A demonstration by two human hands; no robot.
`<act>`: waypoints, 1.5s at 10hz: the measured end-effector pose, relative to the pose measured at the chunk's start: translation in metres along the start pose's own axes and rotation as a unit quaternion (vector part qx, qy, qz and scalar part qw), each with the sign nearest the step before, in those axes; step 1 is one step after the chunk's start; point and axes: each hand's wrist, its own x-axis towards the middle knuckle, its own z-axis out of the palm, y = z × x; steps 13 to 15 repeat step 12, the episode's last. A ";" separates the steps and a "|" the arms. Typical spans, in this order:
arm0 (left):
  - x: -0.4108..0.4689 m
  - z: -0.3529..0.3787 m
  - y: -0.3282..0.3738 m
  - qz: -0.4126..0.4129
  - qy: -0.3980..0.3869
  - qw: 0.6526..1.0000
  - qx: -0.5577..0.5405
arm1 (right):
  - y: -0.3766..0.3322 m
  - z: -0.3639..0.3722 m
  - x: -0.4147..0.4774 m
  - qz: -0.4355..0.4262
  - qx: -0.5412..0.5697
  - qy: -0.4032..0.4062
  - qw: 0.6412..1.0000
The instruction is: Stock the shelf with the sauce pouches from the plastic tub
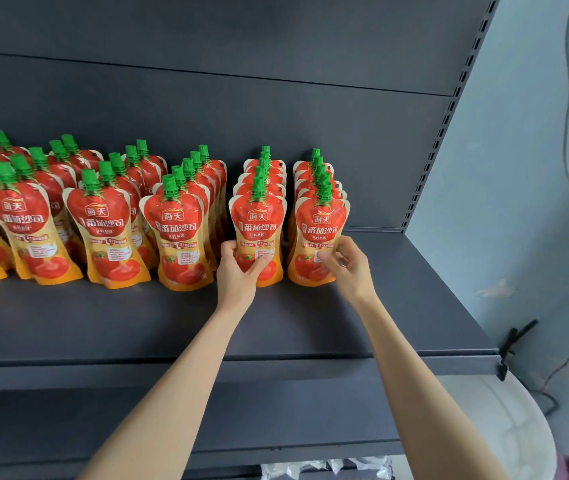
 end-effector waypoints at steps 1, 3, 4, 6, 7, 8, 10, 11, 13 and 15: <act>0.002 -0.003 0.001 -0.002 -0.019 1.000 -0.001 | 0.002 0.001 0.001 -0.003 -0.004 0.002 1.000; 0.001 -0.003 0.001 -0.007 -0.025 1.000 0.001 | 0.003 0.000 0.005 0.001 -0.009 -0.006 1.000; 0.000 -0.003 0.002 -0.006 -0.020 1.000 0.010 | 0.002 -0.001 0.005 0.004 -0.010 -0.009 1.000; -0.002 -0.003 0.006 -0.001 -0.010 0.999 0.035 | -0.003 -0.002 0.003 0.014 -0.025 -0.008 1.000; -0.004 -0.004 0.008 -0.002 -0.012 0.999 0.052 | -0.005 -0.003 0.003 0.020 -0.055 -0.008 0.998; -0.005 -0.007 0.006 0.004 -0.005 0.996 0.089 | -0.007 -0.004 -0.001 0.029 -0.091 0.014 0.995; -0.024 -0.017 0.014 0.048 -0.006 0.984 0.173 | -0.025 -0.011 -0.026 0.040 -0.127 0.062 0.989; -0.039 -0.026 0.023 0.088 -0.004 0.979 0.182 | -0.038 -0.013 -0.042 0.005 -0.154 0.057 0.987; -0.049 -0.039 0.033 0.126 0.000 0.976 0.175 | -0.053 -0.009 -0.053 -0.022 -0.153 0.062 0.986; -0.049 -0.039 0.033 0.126 0.000 0.976 0.175 | -0.053 -0.009 -0.053 -0.022 -0.153 0.062 0.986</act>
